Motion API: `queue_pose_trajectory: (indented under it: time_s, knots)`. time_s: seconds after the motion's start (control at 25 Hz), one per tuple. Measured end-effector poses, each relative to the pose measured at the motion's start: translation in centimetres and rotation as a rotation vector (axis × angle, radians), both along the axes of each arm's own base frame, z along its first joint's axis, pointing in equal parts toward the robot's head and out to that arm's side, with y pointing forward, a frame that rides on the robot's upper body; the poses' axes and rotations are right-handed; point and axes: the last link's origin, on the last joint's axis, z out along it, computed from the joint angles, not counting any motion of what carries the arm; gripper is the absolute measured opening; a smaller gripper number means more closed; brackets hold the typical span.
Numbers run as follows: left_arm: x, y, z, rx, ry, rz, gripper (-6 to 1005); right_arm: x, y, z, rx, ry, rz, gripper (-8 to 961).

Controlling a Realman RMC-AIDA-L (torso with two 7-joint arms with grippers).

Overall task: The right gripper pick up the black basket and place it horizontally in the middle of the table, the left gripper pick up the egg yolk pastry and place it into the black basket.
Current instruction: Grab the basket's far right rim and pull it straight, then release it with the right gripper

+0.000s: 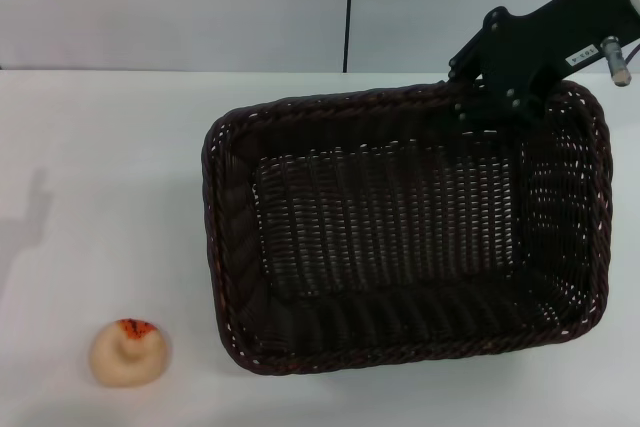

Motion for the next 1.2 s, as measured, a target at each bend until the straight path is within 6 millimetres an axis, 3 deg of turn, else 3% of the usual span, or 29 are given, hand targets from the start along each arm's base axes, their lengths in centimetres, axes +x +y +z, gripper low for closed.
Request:
queue_pose_trajectory:
  time_s: [1.04, 1.2]
  knots:
    - [0.3, -0.1, -0.3, -0.016, -0.009, -0.017, 642, 2.2, 0.5, -0.5, 0.076, 0.023, -0.053, 176]
    - [0.3, -0.2, -0.4, -0.018, -0.009, -0.018, 642, 2.3, 0.6, -0.6, 0.083, 0.026, -0.041, 213]
